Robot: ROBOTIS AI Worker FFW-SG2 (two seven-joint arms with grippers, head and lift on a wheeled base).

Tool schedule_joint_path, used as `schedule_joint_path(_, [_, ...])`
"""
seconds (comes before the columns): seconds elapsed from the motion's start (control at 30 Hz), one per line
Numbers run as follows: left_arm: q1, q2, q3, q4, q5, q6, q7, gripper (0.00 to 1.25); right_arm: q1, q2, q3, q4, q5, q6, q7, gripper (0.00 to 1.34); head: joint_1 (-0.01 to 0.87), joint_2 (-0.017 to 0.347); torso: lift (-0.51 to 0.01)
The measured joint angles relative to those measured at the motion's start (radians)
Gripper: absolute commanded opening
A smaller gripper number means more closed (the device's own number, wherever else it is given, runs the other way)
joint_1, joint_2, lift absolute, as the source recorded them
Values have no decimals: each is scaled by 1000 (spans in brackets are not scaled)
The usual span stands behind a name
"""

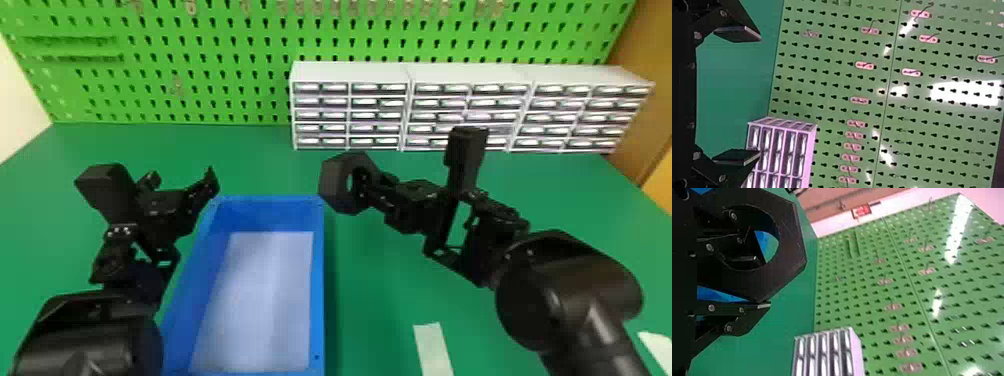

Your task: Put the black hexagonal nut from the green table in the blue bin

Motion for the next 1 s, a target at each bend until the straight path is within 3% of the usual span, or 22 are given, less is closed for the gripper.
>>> schedule_joint_path(0.67, [0,0,-1,1,0,0,0,1017,-97,19,98,114,23,116,171,273,686,51,-97])
schedule_joint_path(1.0, [1,1,-3,2,0,0,0,1017,-128,46,122,190,49,125,253,273,686,51,-97])
